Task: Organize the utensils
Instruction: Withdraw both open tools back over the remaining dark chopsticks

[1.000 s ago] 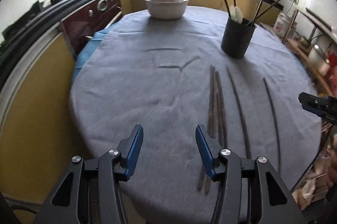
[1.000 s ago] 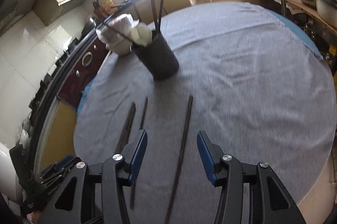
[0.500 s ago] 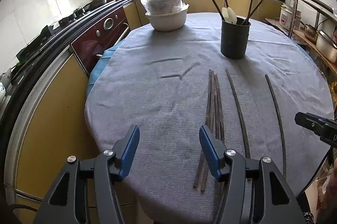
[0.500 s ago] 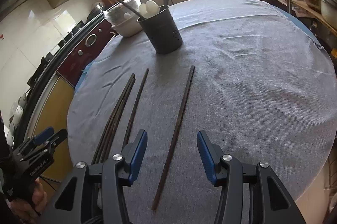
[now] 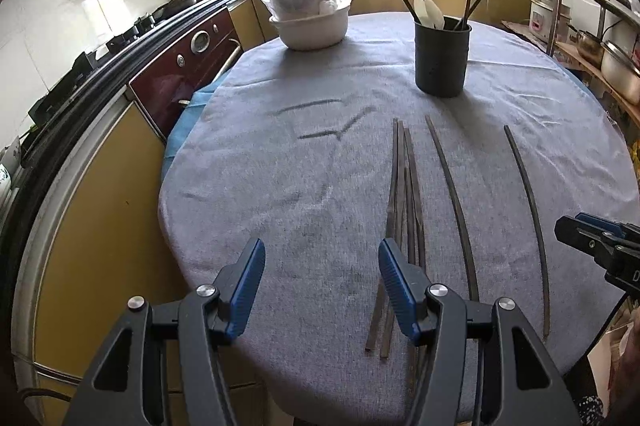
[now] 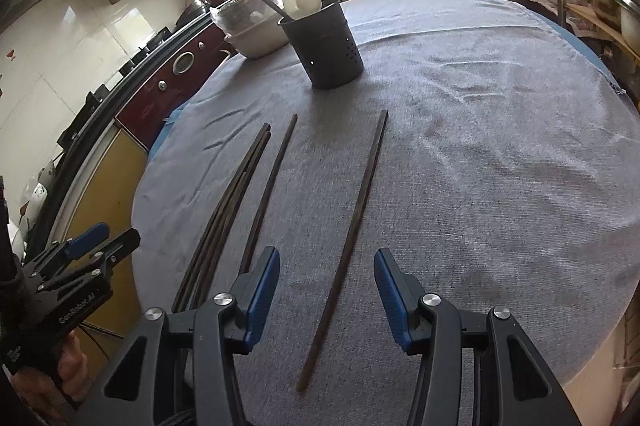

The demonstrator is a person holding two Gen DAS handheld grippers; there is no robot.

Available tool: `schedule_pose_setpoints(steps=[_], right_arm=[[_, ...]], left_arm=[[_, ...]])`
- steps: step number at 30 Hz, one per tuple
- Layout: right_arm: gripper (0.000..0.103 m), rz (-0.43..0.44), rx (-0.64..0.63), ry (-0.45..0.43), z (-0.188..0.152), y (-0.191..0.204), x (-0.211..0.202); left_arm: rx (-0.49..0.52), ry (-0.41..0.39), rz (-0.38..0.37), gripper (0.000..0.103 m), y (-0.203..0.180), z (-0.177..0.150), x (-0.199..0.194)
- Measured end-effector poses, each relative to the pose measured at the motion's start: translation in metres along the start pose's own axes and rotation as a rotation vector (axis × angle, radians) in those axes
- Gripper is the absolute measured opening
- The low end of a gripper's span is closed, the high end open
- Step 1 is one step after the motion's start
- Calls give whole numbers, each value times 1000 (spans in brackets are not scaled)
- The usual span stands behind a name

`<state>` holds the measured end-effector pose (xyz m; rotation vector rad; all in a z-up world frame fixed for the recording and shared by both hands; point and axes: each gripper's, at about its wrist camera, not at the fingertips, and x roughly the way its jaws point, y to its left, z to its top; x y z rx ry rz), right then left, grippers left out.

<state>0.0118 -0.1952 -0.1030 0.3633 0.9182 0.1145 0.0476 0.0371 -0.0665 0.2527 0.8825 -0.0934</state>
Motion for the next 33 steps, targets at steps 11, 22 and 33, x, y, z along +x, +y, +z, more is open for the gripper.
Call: schedule_pose_setpoints(steps=[11, 22, 33], right_arm=[[52, 2, 15, 23, -6, -2, 7], [52, 2, 36, 33, -11, -7, 9], [52, -3, 44, 36, -14, -9, 11]], left_arm=[[-25, 100, -11, 60, 8, -26, 22], [-41, 125, -53, 60, 15, -51, 19], [-30, 116, -68, 60, 13, -52, 20]])
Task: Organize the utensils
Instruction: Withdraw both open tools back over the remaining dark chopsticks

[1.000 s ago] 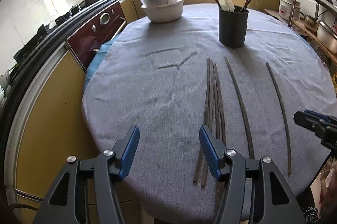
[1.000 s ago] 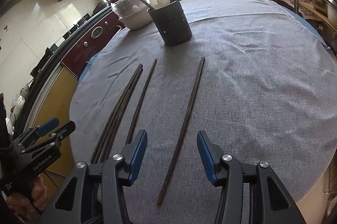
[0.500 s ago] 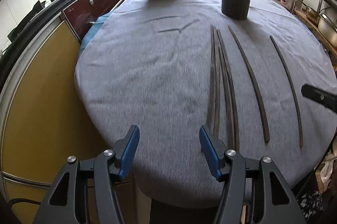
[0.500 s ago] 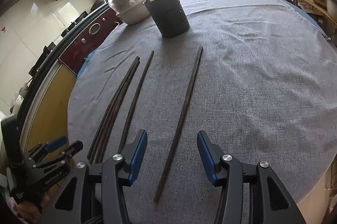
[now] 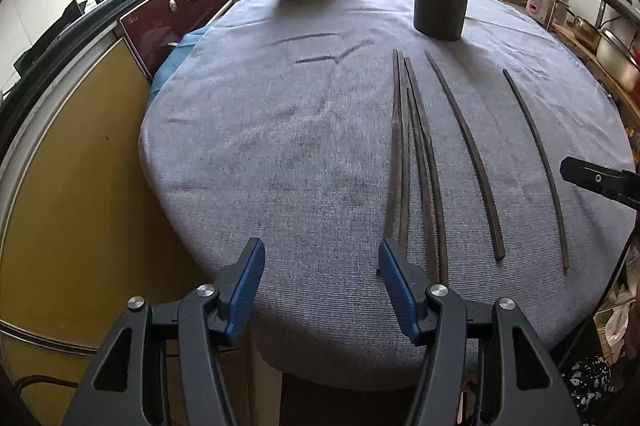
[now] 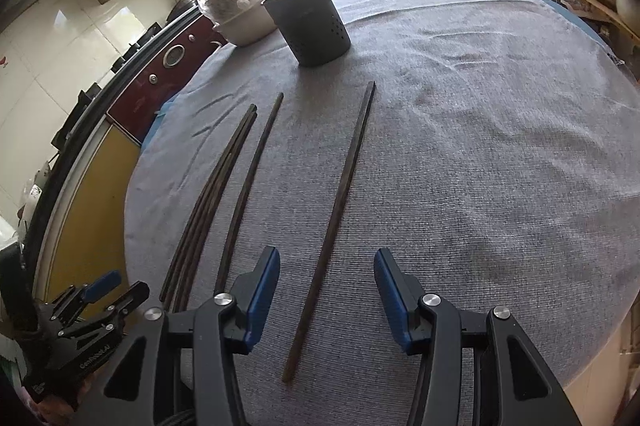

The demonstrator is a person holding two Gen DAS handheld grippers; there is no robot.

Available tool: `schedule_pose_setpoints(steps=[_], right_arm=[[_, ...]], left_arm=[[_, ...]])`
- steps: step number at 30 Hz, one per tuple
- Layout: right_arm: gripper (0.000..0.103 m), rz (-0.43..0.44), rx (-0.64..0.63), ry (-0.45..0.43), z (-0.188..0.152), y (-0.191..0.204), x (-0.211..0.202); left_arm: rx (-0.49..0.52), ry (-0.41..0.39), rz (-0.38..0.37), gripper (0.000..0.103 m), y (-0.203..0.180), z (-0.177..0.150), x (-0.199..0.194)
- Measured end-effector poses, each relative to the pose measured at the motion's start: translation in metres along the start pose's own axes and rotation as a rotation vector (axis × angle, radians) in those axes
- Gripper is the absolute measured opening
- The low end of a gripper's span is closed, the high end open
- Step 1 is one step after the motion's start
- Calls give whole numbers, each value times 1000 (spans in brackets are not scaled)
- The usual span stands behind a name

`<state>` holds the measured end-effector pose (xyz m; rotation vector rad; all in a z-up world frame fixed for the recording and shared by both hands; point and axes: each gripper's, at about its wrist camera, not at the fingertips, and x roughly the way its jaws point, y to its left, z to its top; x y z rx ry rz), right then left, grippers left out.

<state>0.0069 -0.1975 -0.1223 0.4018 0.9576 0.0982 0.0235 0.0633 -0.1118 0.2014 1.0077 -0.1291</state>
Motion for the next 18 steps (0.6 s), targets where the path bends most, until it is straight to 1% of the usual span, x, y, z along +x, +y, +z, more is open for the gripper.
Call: schedule_pose_setpoints(steps=[5, 14, 18], right_arm=[[52, -5, 11, 7, 0, -2, 2], [52, -8, 12, 10, 2, -3, 5], [52, -8, 10, 8, 2, -2, 5]], left_arm=[[-4, 17, -4, 60, 1, -1, 6], [-11, 10, 0, 60, 4, 4, 10], [1, 27, 6, 60, 2, 4, 19]])
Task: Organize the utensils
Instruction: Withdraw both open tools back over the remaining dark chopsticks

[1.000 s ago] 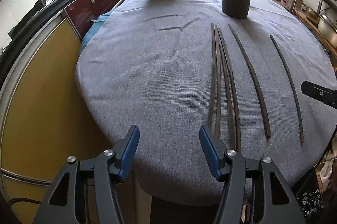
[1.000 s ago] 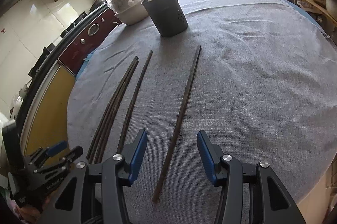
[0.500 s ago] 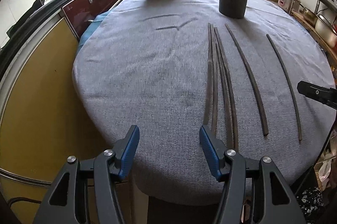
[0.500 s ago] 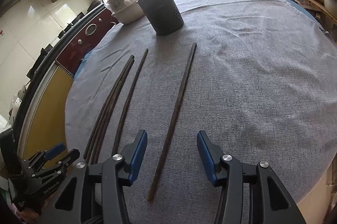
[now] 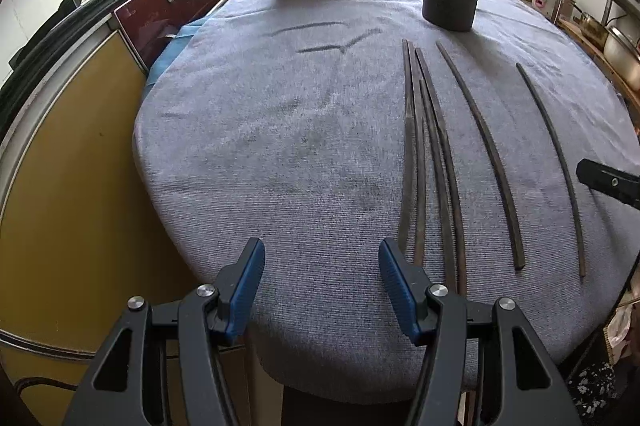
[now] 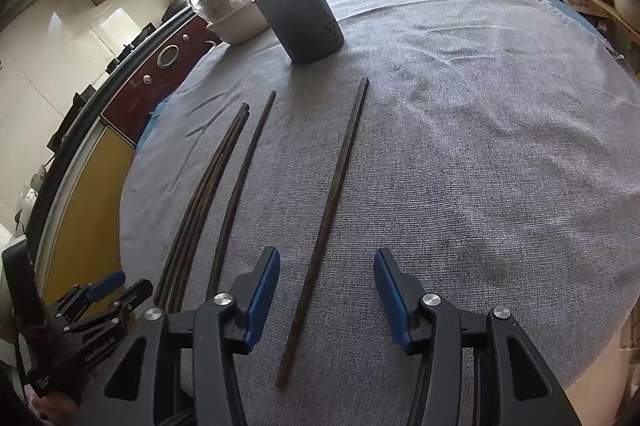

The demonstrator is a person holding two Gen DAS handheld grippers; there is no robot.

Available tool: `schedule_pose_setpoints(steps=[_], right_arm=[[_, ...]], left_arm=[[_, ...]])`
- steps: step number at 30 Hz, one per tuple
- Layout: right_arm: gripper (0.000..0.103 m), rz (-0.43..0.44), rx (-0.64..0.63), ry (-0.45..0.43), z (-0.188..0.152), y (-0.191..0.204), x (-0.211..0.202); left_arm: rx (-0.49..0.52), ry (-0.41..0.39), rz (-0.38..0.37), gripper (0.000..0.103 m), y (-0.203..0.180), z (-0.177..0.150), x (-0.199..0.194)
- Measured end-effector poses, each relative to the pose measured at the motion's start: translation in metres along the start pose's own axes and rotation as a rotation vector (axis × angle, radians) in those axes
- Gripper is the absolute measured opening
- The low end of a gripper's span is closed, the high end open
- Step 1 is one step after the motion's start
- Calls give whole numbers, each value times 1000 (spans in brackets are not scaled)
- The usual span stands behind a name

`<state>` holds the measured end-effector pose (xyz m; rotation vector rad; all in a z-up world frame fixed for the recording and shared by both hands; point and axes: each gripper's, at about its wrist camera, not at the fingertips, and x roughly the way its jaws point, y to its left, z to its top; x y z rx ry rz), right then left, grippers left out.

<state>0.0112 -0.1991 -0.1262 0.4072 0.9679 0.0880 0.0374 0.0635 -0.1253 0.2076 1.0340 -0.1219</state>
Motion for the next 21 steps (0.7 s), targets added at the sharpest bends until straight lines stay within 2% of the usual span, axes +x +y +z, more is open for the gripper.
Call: schedule_pose_setpoints(steps=[5, 8, 14, 21], right_arm=[[52, 1, 3, -1, 0, 0, 0], [52, -1, -1, -6, -1, 0, 1], [52, 10, 1, -7, 0, -2, 1], [52, 16, 11, -2, 7, -4, 1]], left_arm=[[3, -4, -19, 60, 0, 0, 3], [5, -14, -15, 68, -1, 2, 5], [3, -24, -32, 69, -3, 13, 11], [0, -14, -83, 69, -2, 57, 29]])
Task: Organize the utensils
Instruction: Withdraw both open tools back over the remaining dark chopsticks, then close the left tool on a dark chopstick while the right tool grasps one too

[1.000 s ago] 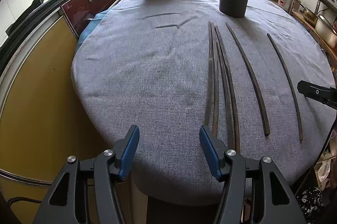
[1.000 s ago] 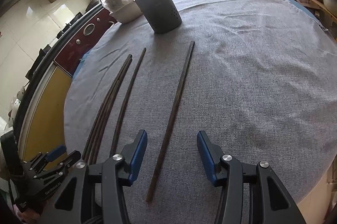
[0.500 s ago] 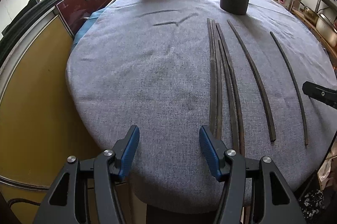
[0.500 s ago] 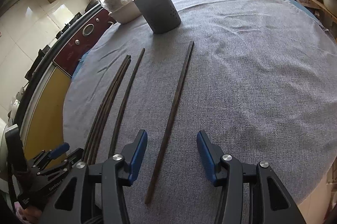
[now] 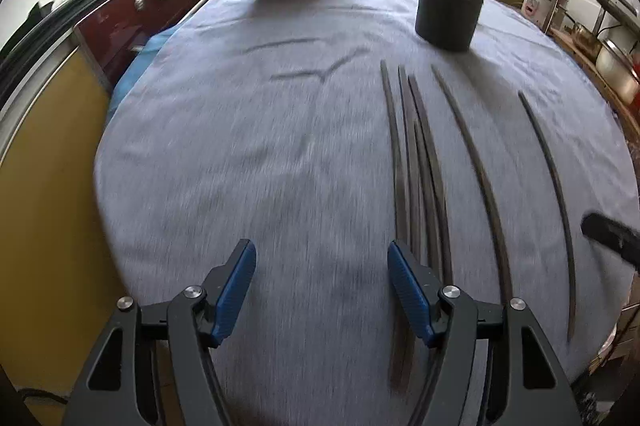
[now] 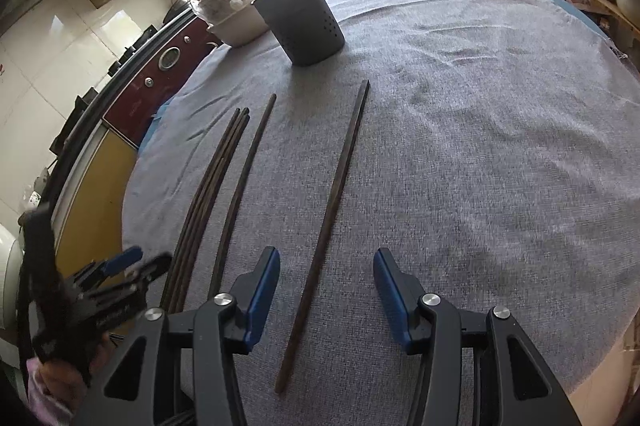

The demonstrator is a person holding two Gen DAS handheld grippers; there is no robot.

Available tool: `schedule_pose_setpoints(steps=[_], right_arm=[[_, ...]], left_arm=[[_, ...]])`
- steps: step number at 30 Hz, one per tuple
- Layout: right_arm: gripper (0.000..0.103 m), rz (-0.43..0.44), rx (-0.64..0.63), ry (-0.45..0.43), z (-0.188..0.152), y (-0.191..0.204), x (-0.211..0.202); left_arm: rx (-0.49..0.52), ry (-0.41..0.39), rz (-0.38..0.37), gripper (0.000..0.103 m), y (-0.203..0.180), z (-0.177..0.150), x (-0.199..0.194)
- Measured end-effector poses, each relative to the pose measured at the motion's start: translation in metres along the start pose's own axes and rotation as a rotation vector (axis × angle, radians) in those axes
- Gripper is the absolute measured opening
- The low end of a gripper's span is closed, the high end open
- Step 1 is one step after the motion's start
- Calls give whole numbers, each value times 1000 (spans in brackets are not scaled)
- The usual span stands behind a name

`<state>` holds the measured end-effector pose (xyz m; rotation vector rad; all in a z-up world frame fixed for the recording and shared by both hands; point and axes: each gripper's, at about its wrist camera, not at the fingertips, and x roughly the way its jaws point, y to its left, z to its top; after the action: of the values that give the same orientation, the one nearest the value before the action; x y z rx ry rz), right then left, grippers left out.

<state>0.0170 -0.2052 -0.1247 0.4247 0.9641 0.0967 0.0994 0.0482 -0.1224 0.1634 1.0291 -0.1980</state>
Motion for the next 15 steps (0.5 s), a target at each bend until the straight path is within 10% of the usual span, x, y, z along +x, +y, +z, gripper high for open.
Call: schedule_pose_setpoints(steps=[15], right_arm=[[52, -11, 45, -18, 25, -8, 1]], left_arm=[[-35, 92, -180, 69, -2, 117, 67]])
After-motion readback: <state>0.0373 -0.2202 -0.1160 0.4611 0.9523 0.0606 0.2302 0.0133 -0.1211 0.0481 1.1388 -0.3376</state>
